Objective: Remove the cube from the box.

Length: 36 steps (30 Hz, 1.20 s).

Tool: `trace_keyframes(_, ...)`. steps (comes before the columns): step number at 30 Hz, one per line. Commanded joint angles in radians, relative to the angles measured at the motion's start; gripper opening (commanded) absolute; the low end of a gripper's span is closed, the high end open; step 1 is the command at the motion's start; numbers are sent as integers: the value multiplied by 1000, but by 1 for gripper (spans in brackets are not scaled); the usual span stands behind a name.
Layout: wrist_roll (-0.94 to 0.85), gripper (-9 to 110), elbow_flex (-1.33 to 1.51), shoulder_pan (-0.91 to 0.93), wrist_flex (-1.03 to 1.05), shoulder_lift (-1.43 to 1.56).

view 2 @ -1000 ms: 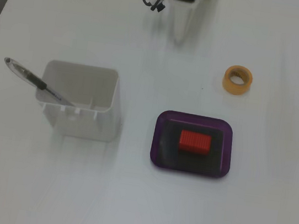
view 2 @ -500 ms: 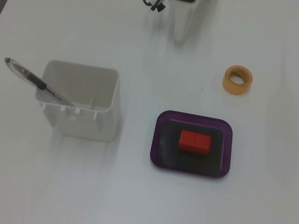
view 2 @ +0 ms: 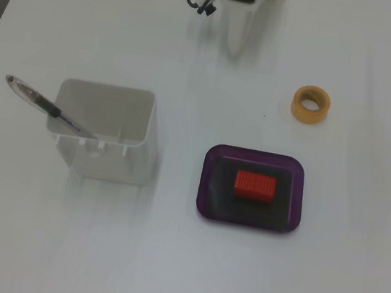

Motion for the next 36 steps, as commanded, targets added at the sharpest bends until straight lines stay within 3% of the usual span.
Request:
trace_keyframes(1, 2, 1, -117, 5, -35, 48)
trace_keyframes(15, -55, 2, -298, -6, -84, -40)
trace_keyframes(19, -106, 6, -359, -6, -110, -273)
trace_keyframes(25, -103, 12, -687, -17, -103, -779)
trace_keyframes(36, 25, 19, -1342, -276, -101, -1531)
